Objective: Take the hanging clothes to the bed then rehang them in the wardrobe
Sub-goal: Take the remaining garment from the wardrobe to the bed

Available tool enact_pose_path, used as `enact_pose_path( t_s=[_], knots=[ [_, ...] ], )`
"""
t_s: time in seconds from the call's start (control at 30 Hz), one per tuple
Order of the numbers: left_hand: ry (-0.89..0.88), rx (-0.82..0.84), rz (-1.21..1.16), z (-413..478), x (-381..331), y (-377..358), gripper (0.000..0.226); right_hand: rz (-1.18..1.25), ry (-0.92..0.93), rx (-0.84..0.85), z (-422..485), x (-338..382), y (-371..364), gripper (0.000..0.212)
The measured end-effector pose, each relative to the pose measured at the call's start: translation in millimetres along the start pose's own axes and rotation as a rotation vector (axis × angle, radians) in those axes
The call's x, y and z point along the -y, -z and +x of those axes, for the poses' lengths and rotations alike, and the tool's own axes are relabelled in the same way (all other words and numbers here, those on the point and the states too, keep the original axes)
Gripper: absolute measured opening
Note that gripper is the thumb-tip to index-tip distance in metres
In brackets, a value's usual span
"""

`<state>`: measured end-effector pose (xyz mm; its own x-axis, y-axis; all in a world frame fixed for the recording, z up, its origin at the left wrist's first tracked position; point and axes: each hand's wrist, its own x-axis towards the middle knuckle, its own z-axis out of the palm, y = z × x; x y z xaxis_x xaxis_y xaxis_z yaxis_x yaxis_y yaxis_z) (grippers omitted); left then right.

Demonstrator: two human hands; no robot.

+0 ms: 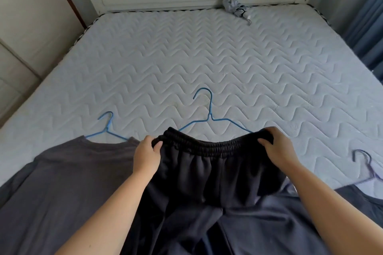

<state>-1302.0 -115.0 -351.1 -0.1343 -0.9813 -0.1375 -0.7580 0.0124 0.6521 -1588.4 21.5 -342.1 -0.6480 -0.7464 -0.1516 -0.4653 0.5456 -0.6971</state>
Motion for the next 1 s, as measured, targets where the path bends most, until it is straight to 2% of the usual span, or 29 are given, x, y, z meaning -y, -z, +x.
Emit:
enact_pose_path(
  t_s=[0.23,0.47,0.53,0.63,0.83,0.93,1.0],
  knots=[
    [-0.025,0.032,0.077,83.2,5.6,-56.8,0.017,-0.080,0.001,-0.021,79.0,-29.1,-38.4,0.029],
    [0.172,0.111,0.006,127.5,46.2,-138.8,0.018,-0.130,0.004,0.047,126.5,-85.8,-88.0,0.021],
    [0.127,-0.023,0.069,135.6,52.0,-157.7,0.018,-0.110,0.010,0.052,135.9,-96.7,-97.7,0.021],
    [-0.049,-0.234,0.145,152.4,51.6,-179.6,0.016,-0.096,0.070,-0.041,153.5,-109.1,-111.7,0.023],
    [-0.146,-0.312,0.220,183.9,58.8,-192.7,0.017,-0.180,0.205,-0.184,178.3,-124.7,-132.3,0.027],
    [-0.147,-0.295,0.278,180.2,55.3,-192.0,0.019,-0.248,0.185,-0.172,174.6,-119.5,-128.5,0.032],
    [-0.135,-0.249,0.382,174.7,47.7,-188.3,0.023,-0.349,0.144,-0.088,171.8,-110.7,-121.9,0.038]
  ],
)
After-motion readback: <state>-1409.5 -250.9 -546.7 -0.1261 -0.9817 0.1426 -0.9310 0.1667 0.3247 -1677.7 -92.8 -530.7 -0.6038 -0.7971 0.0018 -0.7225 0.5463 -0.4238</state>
